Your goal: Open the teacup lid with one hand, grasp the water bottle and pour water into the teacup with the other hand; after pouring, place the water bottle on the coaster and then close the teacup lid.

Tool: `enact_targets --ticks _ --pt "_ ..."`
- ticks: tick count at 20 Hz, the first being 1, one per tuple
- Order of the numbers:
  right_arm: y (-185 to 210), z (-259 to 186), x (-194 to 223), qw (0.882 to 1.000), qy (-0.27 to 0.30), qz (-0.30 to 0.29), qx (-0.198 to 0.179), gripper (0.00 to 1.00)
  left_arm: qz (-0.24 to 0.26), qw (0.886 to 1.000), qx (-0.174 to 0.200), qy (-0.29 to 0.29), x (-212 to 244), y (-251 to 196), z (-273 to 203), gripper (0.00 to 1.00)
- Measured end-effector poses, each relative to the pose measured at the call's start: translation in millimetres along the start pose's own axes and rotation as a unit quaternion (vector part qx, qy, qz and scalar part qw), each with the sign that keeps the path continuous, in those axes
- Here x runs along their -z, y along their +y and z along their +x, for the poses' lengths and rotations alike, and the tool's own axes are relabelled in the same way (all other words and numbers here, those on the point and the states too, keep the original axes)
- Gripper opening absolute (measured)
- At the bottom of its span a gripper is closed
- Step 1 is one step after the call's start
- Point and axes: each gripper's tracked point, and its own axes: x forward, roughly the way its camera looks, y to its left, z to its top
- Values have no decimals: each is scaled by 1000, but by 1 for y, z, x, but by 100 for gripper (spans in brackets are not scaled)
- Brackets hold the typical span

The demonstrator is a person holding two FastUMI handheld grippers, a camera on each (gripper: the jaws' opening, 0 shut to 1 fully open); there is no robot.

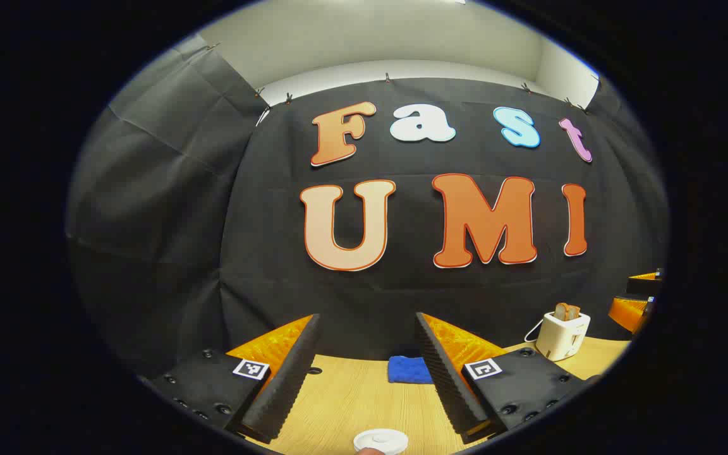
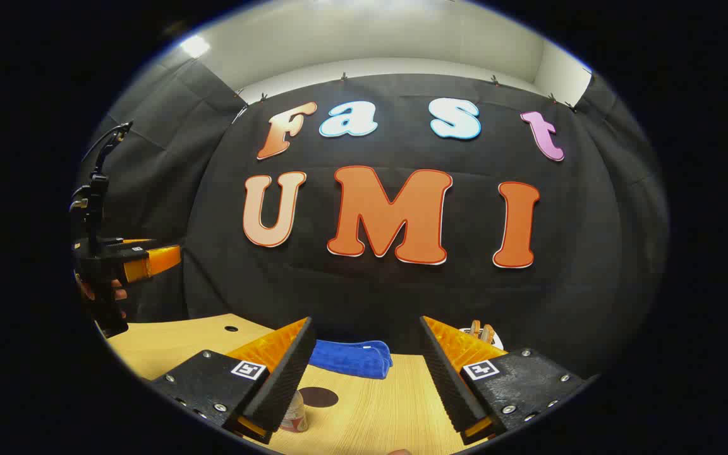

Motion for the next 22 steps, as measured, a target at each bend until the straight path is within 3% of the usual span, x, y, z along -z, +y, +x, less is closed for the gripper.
enact_targets --ticks 7,8,22 --pt "5 -1 12 1000 7 1 -6 98 13 1000 5 0 8 -2 -6 94" --pt "6 -1 12 1000 7 2 -7 98 12 1000 6 -1 9 -4 -7 100" --pt "15 -2 34 1000 23 7 -16 97 26 999 10 31 46 -10 -10 97"
